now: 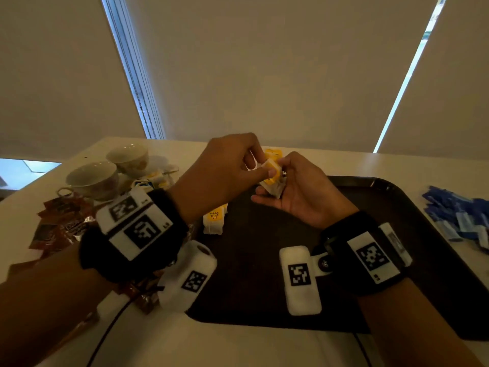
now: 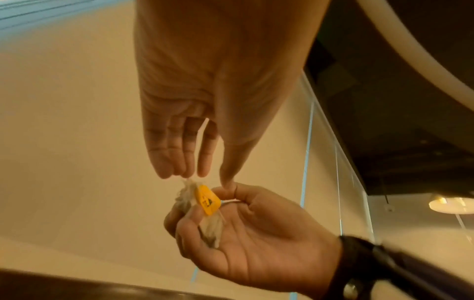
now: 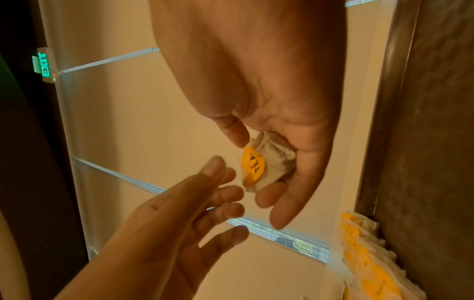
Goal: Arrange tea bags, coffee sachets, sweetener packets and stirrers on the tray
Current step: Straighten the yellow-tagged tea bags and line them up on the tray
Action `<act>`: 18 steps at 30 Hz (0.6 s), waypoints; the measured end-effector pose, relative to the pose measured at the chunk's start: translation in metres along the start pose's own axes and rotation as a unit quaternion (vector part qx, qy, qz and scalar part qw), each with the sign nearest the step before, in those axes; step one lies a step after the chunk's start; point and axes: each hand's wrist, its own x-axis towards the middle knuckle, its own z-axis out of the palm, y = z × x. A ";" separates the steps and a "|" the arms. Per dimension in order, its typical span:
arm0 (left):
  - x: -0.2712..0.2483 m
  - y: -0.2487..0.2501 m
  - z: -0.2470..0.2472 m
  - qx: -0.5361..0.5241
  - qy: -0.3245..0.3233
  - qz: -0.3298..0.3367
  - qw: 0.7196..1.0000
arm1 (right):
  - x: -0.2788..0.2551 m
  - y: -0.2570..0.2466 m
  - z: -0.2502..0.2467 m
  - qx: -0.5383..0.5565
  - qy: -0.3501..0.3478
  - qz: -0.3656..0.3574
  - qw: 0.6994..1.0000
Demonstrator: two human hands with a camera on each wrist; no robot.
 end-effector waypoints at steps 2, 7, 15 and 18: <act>0.004 -0.005 0.007 0.026 0.011 -0.017 0.999 | 0.000 0.000 0.001 0.005 -0.003 0.001 1.000; 0.011 -0.010 0.016 0.031 -0.016 -0.066 0.997 | 0.001 0.000 0.002 0.003 0.006 0.001 1.000; 0.007 -0.010 0.001 -0.090 -0.045 -0.046 0.994 | 0.003 -0.005 -0.008 0.002 0.040 -0.007 0.999; 0.002 -0.011 -0.019 -0.120 -0.077 -0.035 0.989 | 0.004 -0.008 -0.012 -0.014 0.069 -0.016 0.997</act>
